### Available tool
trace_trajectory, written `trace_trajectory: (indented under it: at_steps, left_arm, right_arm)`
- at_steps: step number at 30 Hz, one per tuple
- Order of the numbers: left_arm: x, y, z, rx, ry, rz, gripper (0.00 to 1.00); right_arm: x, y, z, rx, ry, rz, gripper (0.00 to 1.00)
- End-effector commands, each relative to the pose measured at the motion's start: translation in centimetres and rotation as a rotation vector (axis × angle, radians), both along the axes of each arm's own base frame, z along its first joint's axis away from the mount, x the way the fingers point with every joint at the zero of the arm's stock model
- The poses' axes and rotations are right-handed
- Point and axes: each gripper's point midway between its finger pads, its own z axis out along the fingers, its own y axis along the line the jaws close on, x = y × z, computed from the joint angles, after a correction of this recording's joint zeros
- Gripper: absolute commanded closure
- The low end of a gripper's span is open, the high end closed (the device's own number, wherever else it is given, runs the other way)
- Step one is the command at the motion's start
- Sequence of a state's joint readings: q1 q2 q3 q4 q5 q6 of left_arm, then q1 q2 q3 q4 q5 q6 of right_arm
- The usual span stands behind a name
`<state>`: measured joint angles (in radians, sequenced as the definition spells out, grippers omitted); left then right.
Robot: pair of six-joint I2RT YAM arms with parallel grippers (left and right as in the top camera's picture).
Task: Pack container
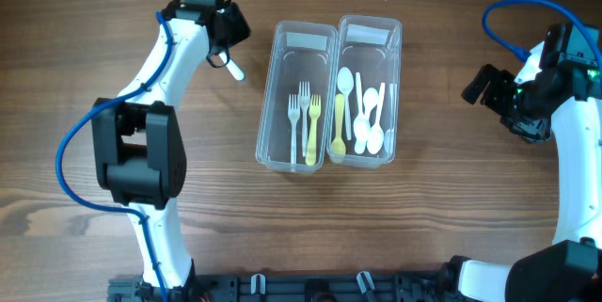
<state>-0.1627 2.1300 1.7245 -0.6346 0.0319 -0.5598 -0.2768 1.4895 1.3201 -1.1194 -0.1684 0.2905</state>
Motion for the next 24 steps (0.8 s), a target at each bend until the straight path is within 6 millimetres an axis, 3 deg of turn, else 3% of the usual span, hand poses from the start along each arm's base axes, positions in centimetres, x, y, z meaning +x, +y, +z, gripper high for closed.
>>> trace_trajectory:
  at_steps: [1,5,11,18,22,24]
  left_arm:
    - [0.2,0.5,-1.5,0.046,0.017,0.043,0.57]
    - [0.3,0.7,-3.9,0.053,0.052,0.046,0.53]
    - [1.2,0.6,-5.4,0.033,0.039,0.04,0.5]
    - [0.9,0.5,-7.6,0.038,0.077,0.01,0.48]
    - [-0.5,1.1,-8.3,0.048,0.142,0.017,0.52]
    - [-2.4,1.9,-9.0,0.06,0.225,0.027,0.53]
  right_arm:
    - [0.0,0.2,-0.3,0.014,0.011,0.006,0.0]
    - [-0.1,0.3,-0.3,0.015,0.017,0.007,0.0]
    - [-0.4,0.3,-0.4,0.019,0.028,0.006,0.0]
    - [-0.5,0.4,-0.4,0.02,0.031,0.007,0.0]
    - [-0.5,0.4,-0.4,0.02,0.031,0.006,0.0]
    - [-0.5,0.4,-0.4,0.02,0.032,0.007,0.0]
